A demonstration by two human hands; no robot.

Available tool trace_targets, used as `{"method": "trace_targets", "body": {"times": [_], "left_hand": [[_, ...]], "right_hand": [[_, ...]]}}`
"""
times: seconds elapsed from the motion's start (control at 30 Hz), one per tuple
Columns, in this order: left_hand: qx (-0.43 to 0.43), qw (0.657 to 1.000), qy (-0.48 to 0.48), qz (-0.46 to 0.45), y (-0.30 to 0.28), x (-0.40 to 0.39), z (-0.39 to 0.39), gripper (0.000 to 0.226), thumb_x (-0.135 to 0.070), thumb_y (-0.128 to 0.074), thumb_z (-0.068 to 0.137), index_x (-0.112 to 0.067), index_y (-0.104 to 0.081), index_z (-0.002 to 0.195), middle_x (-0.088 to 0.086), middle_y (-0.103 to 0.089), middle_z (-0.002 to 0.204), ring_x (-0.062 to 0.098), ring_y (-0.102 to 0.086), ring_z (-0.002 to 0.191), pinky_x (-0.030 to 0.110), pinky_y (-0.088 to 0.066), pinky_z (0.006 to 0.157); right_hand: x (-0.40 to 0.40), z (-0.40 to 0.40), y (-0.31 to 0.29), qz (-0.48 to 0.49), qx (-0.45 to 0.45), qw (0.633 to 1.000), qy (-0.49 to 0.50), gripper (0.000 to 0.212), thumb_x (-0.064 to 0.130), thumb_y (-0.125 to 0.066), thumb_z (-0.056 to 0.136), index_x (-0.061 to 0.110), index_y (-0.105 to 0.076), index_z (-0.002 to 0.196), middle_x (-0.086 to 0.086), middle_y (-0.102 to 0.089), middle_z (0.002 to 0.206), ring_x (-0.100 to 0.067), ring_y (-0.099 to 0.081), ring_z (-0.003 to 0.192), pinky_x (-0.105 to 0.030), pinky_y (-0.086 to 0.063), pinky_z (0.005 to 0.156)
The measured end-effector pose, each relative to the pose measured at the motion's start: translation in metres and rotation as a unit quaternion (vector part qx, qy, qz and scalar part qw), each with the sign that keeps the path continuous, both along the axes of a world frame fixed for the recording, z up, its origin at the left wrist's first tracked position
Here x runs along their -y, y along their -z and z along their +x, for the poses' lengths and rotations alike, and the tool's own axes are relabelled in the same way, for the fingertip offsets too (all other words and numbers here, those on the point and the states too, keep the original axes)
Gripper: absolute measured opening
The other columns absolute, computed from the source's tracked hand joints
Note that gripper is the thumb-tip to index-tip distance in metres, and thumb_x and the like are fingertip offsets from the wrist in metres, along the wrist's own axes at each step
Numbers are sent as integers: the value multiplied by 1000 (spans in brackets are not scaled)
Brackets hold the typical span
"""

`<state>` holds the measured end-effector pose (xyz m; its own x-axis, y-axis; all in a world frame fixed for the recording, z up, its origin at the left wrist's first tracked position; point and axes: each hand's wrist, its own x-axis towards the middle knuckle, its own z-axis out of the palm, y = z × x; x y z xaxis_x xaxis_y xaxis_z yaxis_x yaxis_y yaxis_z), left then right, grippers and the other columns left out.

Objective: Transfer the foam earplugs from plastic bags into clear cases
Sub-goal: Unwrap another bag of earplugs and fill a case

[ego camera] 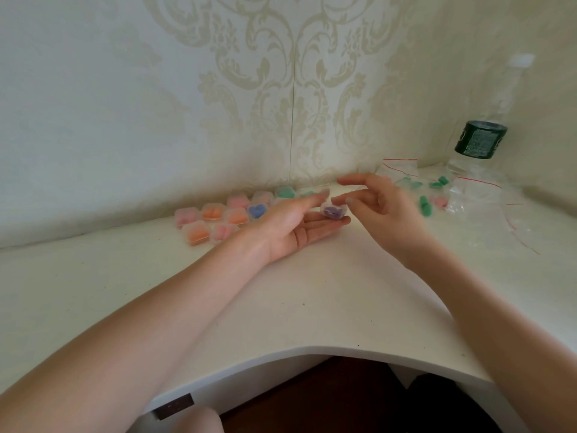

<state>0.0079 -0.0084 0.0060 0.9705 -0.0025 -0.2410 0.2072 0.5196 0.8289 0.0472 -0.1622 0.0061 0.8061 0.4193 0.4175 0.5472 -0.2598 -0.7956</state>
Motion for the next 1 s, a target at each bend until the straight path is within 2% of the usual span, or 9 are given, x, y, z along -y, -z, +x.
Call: {"method": "trace_targets", "body": {"times": [0.17,0.3,0.37,0.47,0.53,0.6,0.7,0.9,1.0], "left_hand": [[34,999,-30,-1,1,5,-3,7,7,-48,93,7,-52,99,21,-68,83,30,-70,75,32,-58,75],[38,997,-56,32,-3,9,-5,14,10,-47,90,-2,-52,85,19,-66,83,28,-67,77,32,-57,78],[58,980,-111,155,-2,8,-4,8,5,-50,90,-2,-55,90,15,-65,79,19,-67,68,27,-58,72],[143,810,-190,536,6,-2,-4,11,-13,-55,88,-12,-53,99,1,-63,67,4,-54,55,9,-40,52],[174,733,-164,637,11,-5,-6,8,-17,-54,89,-14,-54,97,0,-63,70,10,-52,62,19,-34,52],[184,691,-155,682,17,-8,0,12,-17,-51,92,-10,-57,99,4,-66,82,18,-56,76,27,-34,61],[204,641,-162,722,25,-15,10,17,-12,-51,93,-1,-64,91,13,-63,92,26,-57,87,30,-35,72],[300,546,-183,761,25,-18,10,22,-23,-50,90,-8,-66,89,8,-65,90,30,-58,88,29,-35,73],[332,534,-92,772,24,-11,7,18,-22,-60,85,-13,-67,99,1,-66,103,24,-56,104,33,-37,87]], "right_hand": [[0,4,0,31,-16,999,22,28,0,-48,92,21,-53,108,10,-74,90,4,-66,90,-11,-47,80],[-1,2,0,42,-19,999,18,32,-1,-47,91,24,-51,110,8,-73,92,2,-66,93,-8,-46,78],[0,6,-2,67,-13,995,71,32,-1,-44,90,24,-50,109,6,-71,95,-3,-67,92,-4,-43,66],[10,20,-2,38,-4,980,195,30,1,-42,88,20,-51,110,3,-67,100,-12,-60,92,-3,-34,57],[16,27,2,-30,-3,974,226,31,1,-42,87,16,-53,112,1,-65,109,-13,-54,94,-2,-32,61],[21,31,6,-107,-5,969,222,32,0,-42,89,13,-55,116,-1,-61,120,-11,-49,98,-1,-30,67],[28,35,11,-200,-15,952,234,34,9,-47,92,16,-52,126,-5,-54,131,-21,-48,113,-25,-37,92],[38,41,9,-315,-34,900,299,57,52,-55,88,26,-41,136,-7,-51,135,-29,-33,135,-45,-27,109],[45,47,14,-358,-43,883,300,39,36,-48,95,27,-49,133,-7,-53,134,-27,-33,134,-42,-27,109]]}}
